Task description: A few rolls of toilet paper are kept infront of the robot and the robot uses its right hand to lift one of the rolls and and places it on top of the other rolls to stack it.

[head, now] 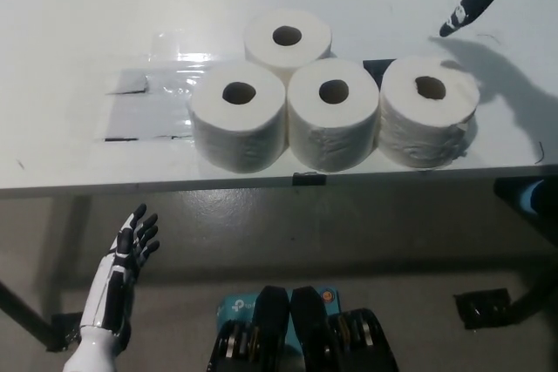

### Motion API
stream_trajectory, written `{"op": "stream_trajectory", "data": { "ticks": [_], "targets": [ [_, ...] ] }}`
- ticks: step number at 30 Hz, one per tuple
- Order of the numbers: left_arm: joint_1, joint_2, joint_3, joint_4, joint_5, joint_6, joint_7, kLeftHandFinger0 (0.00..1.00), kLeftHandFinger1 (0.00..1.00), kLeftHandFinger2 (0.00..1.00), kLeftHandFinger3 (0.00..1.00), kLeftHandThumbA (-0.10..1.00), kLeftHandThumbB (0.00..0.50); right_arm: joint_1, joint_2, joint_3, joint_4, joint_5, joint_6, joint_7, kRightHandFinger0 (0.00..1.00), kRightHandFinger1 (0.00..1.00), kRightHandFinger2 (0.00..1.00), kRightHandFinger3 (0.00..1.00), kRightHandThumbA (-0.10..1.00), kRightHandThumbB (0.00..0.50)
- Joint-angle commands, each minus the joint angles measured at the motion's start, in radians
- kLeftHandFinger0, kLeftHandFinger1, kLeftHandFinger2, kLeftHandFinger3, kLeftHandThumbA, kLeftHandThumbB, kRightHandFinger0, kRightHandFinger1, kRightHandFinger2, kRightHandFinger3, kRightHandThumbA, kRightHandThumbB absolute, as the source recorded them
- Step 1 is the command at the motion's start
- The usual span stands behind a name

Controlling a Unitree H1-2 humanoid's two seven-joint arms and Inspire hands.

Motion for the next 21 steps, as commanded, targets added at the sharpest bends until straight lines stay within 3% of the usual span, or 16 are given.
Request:
{"op": "stream_trajectory", "data": {
  "ticks": [1,7,12,15,19,21],
  "targets": [
    [-0.001,0.008,0.003,-0.046,-0.015,-0.021,-0.016,1.00,1.00,1.00,1.00,1.00,0.112,-0.127,-0.040,0.010,0.016,-0.027,0.006,0.183,1.00,1.00,1.00,1.00,0.90,0.430],
    [-0.009,0.010,0.003,-0.048,-0.013,-0.019,-0.014,1.00,1.00,1.00,1.00,1.00,0.120,-0.137,-0.029,0.013,0.041,-0.055,-0.026,0.203,1.00,1.00,1.00,1.00,0.91,0.429],
    [-0.014,0.012,0.002,-0.048,-0.014,-0.017,-0.014,1.00,1.00,1.00,1.00,1.00,0.090,-0.136,-0.019,0.030,0.045,-0.090,-0.053,0.204,1.00,1.00,1.00,1.00,0.95,0.429],
    [-0.010,0.012,0.004,-0.050,-0.020,-0.012,-0.015,1.00,1.00,1.00,1.00,1.00,0.106,-0.128,-0.006,0.050,0.039,-0.123,-0.043,0.193,1.00,1.00,1.00,1.00,0.97,0.471],
    [-0.013,0.011,0.007,-0.047,-0.028,-0.011,-0.015,1.00,1.00,1.00,1.00,1.00,0.107,-0.121,0.011,0.071,0.049,-0.155,-0.056,0.187,1.00,1.00,1.00,1.00,0.97,0.431],
    [-0.010,0.011,0.005,-0.048,-0.023,-0.015,-0.013,1.00,1.00,1.00,1.00,1.00,0.103,-0.118,0.027,0.083,0.079,-0.170,-0.081,0.179,1.00,1.00,1.00,1.00,0.99,0.449]
  ]
}}
